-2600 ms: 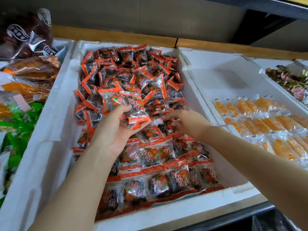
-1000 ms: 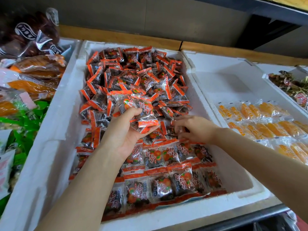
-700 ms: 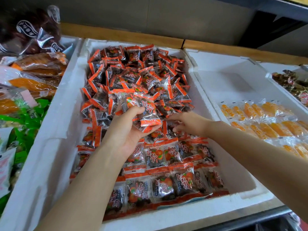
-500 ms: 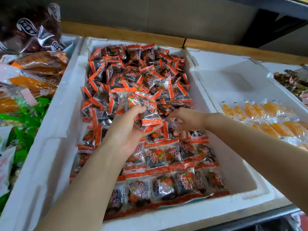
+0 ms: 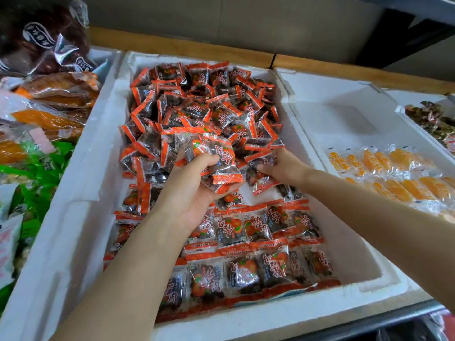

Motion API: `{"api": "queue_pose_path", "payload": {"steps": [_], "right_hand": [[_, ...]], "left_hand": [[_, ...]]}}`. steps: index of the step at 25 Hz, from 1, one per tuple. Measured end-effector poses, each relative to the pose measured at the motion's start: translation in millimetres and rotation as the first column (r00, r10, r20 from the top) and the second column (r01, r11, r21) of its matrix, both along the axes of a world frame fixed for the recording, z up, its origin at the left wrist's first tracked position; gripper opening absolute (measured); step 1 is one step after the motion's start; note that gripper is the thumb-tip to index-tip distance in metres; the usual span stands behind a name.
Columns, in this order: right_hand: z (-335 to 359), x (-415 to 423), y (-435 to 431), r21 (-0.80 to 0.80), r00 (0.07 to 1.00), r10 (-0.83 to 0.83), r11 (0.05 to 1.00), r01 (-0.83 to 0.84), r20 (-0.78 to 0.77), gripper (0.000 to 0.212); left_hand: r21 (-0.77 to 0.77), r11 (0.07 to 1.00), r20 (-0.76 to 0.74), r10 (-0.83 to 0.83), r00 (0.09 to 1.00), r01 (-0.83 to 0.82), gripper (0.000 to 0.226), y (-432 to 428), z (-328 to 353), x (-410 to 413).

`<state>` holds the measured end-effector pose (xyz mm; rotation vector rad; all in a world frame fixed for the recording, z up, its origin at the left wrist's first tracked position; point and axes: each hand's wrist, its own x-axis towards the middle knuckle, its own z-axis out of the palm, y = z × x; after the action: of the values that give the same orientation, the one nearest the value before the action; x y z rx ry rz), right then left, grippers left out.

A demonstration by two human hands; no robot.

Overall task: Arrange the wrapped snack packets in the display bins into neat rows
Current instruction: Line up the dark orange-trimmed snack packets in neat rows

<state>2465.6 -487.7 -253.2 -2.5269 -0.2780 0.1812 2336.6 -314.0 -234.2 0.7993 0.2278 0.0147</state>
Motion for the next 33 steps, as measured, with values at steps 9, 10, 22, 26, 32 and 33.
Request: {"api": "queue_pose_path", "payload": {"steps": [9, 10, 22, 26, 32, 33], "right_hand": [[0, -31, 4, -0.346, 0.988, -0.077, 0.931, 0.119, 0.134, 0.035], [7, -35, 2, -0.342, 0.980, -0.070, 0.930, 0.133, 0.188, 0.026], [23, -123, -74, -0.511, 0.964, 0.172, 0.821, -0.254, -0.203, 0.031], [6, -130, -79, -0.693, 0.921, 0.379, 0.639, -0.333, -0.093, 0.057], [14, -130, -66, -0.816, 0.775, 0.614, 0.519, -0.255, 0.148, 0.045], [14, -129, -66, -0.867, 0.773, 0.622, 0.447, -0.222, 0.123, 0.044]], "left_hand": [[-0.016, 1.000, -0.008, -0.018, 1.000, 0.018, 0.038, 1, -1, 1], [-0.019, 1.000, -0.011, -0.018, 1.000, 0.018, 0.038, 1, -1, 1], [0.053, 0.990, -0.043, -0.125, 0.991, 0.127, 0.036, -14, -2, -4], [0.060, 0.989, -0.048, -0.134, 0.990, 0.137, 0.037, -14, -4, -4], [0.065, 0.990, -0.050, -0.123, 0.991, 0.127, 0.037, -15, -5, -3], [0.070, 0.989, -0.050, -0.124, 0.991, 0.127, 0.036, -16, -6, -3]]}}
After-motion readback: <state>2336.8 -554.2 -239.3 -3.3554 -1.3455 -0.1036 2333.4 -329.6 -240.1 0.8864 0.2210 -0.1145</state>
